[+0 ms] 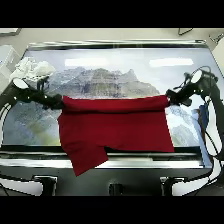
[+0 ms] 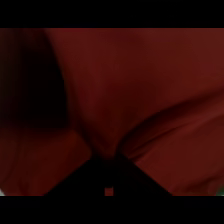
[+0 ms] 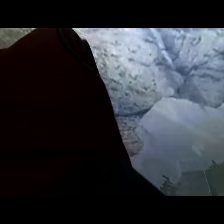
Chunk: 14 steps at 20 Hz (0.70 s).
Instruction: Fold the clothes and pants, and hang the long-sleeved shirts on hangers.
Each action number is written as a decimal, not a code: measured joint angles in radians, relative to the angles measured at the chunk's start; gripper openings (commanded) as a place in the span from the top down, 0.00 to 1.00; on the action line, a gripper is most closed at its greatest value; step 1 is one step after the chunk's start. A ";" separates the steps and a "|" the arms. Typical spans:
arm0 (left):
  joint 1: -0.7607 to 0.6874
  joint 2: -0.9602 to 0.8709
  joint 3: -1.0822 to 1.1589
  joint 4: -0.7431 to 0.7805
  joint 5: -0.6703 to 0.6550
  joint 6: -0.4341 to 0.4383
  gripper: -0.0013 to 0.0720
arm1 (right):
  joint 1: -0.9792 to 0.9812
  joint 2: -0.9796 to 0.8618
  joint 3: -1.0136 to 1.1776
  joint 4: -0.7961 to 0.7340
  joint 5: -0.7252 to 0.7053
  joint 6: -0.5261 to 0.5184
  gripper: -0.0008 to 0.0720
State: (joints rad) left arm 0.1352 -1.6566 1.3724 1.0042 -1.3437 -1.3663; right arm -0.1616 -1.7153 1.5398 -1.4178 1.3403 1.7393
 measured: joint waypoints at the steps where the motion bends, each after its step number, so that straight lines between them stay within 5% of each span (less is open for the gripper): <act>1: -0.002 0.002 -0.027 0.008 -0.016 -0.004 0.95 | 0.000 0.000 -0.023 -0.003 0.014 -0.009 0.94; 5: -0.013 0.003 -0.095 0.024 -0.047 -0.018 0.94 | 0.002 0.002 -0.075 0.008 0.033 -0.031 0.93; 6: -0.014 0.003 -0.100 0.027 -0.050 -0.023 0.79 | 0.002 0.002 -0.080 0.018 0.033 -0.035 0.85; 8: -0.008 0.003 -0.097 0.030 -0.058 -0.028 0.28 | 0.001 0.004 -0.084 0.033 0.042 -0.037 0.34; 9: 0.000 0.004 -0.085 0.031 -0.069 -0.034 0.23 | -0.002 0.007 -0.081 0.039 0.057 -0.037 0.22; 14: 0.084 0.051 -0.023 0.043 -0.206 -0.051 0.24 | -0.111 0.077 -0.054 0.045 0.201 -0.046 0.16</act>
State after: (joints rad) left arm 0.2195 -1.6051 1.3491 1.0470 -1.5501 -1.4174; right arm -0.2726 -1.6382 1.4860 -1.3724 1.5410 1.6936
